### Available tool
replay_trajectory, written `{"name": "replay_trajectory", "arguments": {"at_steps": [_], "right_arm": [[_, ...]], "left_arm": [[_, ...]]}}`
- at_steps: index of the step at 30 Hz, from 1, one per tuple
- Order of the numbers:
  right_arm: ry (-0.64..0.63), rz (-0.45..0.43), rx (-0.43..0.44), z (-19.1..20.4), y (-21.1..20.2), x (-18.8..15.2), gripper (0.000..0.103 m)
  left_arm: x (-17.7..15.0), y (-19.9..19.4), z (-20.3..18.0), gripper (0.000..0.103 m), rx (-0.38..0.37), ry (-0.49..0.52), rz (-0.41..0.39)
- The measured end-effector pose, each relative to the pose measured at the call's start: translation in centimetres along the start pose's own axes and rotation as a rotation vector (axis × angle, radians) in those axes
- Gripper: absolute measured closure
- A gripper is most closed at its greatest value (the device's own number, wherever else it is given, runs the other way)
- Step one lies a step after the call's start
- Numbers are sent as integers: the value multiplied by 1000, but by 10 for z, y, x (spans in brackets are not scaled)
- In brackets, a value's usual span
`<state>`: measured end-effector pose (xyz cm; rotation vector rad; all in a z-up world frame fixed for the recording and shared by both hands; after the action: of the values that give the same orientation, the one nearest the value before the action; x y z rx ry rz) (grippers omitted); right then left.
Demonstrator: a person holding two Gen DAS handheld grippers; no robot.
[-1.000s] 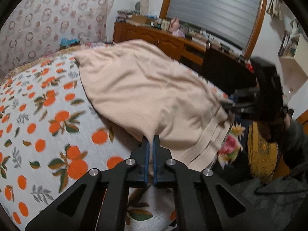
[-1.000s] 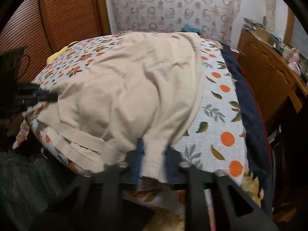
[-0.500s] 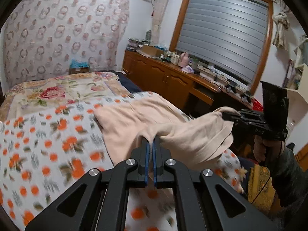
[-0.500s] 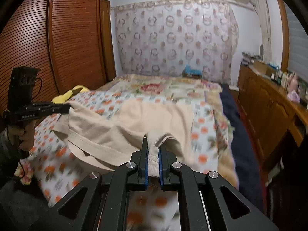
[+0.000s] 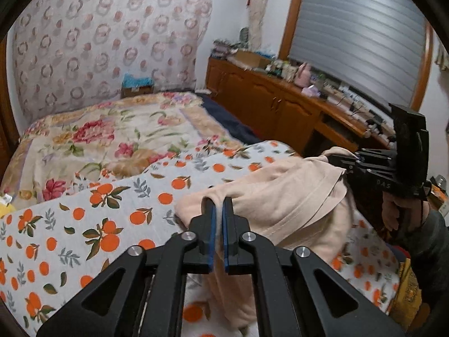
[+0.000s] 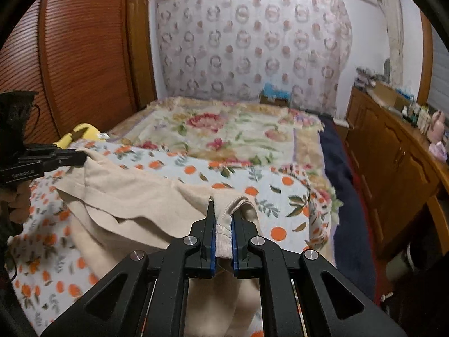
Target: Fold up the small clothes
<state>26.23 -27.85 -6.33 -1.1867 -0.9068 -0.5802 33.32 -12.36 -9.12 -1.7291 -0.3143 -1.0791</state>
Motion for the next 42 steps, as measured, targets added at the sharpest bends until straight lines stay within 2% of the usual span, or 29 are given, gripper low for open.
{"name": "replay_trajectory", "arguments": {"at_steps": [3, 4, 5, 6, 8, 9, 10, 11, 15, 18, 21, 26, 29, 30, 31, 33, 34, 35, 39, 42], "right_arm": [[22, 19, 2, -7, 11, 7, 95], [34, 14, 7, -7, 9, 10, 90], [43, 5, 10, -8, 5, 16, 83], [45, -7, 5, -9, 0, 18, 79], [40, -41, -28, -13, -14, 20, 57], [37, -48, -36, -13, -20, 21, 54], [29, -45, -32, -13, -25, 19, 54], [17, -41, -25, -10, -29, 16, 53], [-29, 3, 1, 1, -36, -8, 48], [-69, 76, 1, 7, -34, -29, 48], [-102, 125, -11, 10, -24, -42, 48], [-87, 123, -21, 3, -8, -25, 48], [-57, 100, -6, -6, 2, -5, 48], [-60, 94, -6, -5, 8, 0, 51], [-62, 86, -5, -7, 14, 3, 64], [-44, 73, 5, -12, 23, 11, 76], [-29, 57, 9, -16, 25, 18, 98], [-22, 49, 2, -19, 29, 21, 102], [14, 55, -160, -45, 41, 27, 102], [26, 47, -180, -40, 37, 25, 102]], "left_arm": [[-9, 14, 6, 94, 7, -4, 39], [-11, 15, 8, 85, 29, 9, 41], [-12, 13, 10, 71, 54, 22, 41], [-14, 11, 10, 64, 67, 35, 40], [-16, 7, 9, 42, 55, 52, 35], [-18, 5, 9, 36, 48, 58, 39], [-20, 1, 7, 24, 41, 64, 37], [-23, -3, 5, 21, 33, 69, 34], [-45, -6, -2, 21, 11, 103, 81], [-59, 5, -6, 21, -1, 125, 138], [-63, 13, -7, 21, 7, 132, 158], [-53, 33, -5, 21, 13, 138, 183], [-39, 39, 0, 21, 39, 157, 157], [-32, 40, 5, 21, 61, 158, 140], [-19, 41, 17, 21, 112, 144, 108], [-4, 43, 37, 21, 161, 103, 78], [5, 44, 52, 21, 195, 70, 64], [9, 45, 62, 21, 225, 53, 62], [14, 43, 87, 21, 269, 3, 51], [7, 39, 90, 21, 268, -3, 48]]}}
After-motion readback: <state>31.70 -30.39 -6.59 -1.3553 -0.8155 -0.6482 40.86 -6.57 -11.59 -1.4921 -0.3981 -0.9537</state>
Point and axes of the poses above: each gripper's, at about its wrist camera, not at the fingertips, and y roughly the way its jaws point, z to its left, x to its top, the point moved 9 cm from there along y, roughly the way its jaws point, and after that the axes turned 9 degrees about y, right-handed, at the moved point
